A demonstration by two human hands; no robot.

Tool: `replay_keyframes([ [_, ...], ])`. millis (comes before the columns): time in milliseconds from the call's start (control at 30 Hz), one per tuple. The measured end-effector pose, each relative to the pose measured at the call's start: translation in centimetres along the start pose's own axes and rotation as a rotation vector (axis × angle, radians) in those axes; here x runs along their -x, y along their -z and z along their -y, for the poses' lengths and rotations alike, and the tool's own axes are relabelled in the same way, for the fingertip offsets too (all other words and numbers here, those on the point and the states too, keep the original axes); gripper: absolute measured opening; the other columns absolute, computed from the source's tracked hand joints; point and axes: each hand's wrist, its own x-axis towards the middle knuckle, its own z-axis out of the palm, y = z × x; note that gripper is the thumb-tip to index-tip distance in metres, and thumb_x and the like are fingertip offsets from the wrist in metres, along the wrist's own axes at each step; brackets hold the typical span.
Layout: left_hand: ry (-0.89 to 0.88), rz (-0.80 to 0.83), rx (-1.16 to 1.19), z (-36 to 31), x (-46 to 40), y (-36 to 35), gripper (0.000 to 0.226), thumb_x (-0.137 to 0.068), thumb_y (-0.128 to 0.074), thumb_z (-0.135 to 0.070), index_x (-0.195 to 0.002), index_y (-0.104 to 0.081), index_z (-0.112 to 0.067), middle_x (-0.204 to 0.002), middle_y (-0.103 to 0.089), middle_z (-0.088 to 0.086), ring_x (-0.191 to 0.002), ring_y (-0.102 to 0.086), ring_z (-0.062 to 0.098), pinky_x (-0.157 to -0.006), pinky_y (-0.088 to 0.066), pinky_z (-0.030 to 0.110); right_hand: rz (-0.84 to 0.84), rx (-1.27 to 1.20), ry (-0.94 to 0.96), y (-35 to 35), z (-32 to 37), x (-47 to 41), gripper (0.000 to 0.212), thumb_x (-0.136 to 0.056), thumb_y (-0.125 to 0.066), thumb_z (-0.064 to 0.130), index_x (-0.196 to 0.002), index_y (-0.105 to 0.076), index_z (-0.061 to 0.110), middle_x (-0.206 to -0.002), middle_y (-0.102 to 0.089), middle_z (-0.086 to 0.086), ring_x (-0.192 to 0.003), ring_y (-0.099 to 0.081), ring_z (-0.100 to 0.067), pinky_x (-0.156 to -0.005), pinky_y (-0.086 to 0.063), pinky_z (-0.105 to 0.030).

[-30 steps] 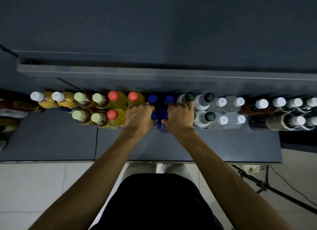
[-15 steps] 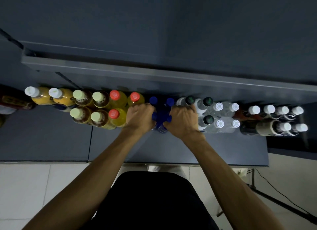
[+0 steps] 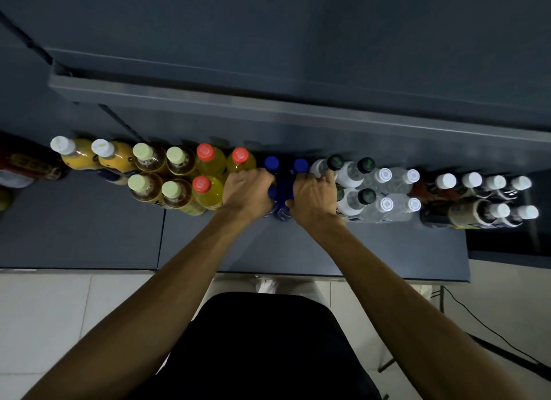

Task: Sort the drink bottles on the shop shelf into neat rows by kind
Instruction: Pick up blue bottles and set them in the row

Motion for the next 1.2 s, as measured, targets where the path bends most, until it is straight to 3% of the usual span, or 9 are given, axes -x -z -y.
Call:
replay_keyframes([
  [200,-0.025,0.017,-0.028,-0.2,0.3,0.4,0.014,-0.076,-0.059,-0.019,-0.087,-0.068,-0.022,-0.096,-0.065,0.002,-0.089,-0.063,0.027,-0.063,-0.032,0.029,0.027,0.044,-0.004,0.0,0.0,0.4,0.031,-0.093,-0.052,0.038,-0.114,-0.055,0.015,-0.108,-0.065,-0.002,-0.1,-0.06,-0.02,-0.104,-0.025,-0.035],
  [333,-0.038,0.016,-0.025,0.1,0.3,0.5,0.005,-0.076,-0.062,-0.024,-0.081,-0.064,-0.024,-0.091,-0.064,0.001,-0.082,-0.063,0.025,-0.06,-0.032,0.029,0.003,0.008,-0.018,0.5,-0.3,0.8,0.038,-0.092,-0.054,0.045,-0.114,-0.057,0.014,-0.11,-0.063,-0.003,-0.102,-0.059,-0.02,-0.103,-0.026,-0.035],
  [667,-0.008,-0.011,-0.027,-0.2,0.2,0.8,0.02,-0.075,-0.067,-0.031,-0.093,-0.064,-0.021,-0.096,-0.063,0.002,-0.087,-0.062,0.027,-0.062,-0.033,0.029,-0.107,-0.088,-0.041,1.1,-0.9,1.1,0.043,-0.092,-0.052,0.043,-0.12,-0.051,0.01,-0.114,-0.061,-0.011,-0.099,-0.059,-0.026,-0.098,-0.029,-0.037],
  [933,-0.019,0.004,-0.042,-0.2,0.0,0.3,0.022,-0.078,-0.063,-0.027,-0.098,-0.064,-0.02,-0.108,-0.061,0.0,-0.091,-0.064,0.027,-0.062,-0.033,0.029,-0.024,-0.03,0.077,-0.3,-0.6,0.0,0.053,-0.096,-0.05,0.042,-0.135,-0.041,0.007,-0.128,-0.056,-0.013,-0.117,-0.053,-0.023,-0.105,-0.029,-0.032],
  [1200,-0.035,-0.048,-0.066,-0.5,0.2,-0.3,0.021,-0.083,-0.06,-0.03,-0.099,-0.058,-0.016,-0.112,-0.06,0.001,-0.092,-0.064,0.025,-0.06,-0.033,0.03,0.013,-0.131,0.012,-0.6,-0.3,-0.4,0.038,-0.093,-0.059,0.036,-0.124,-0.054,0.014,-0.126,-0.056,-0.007,-0.111,-0.059,-0.028,-0.087,-0.043,-0.031],
])
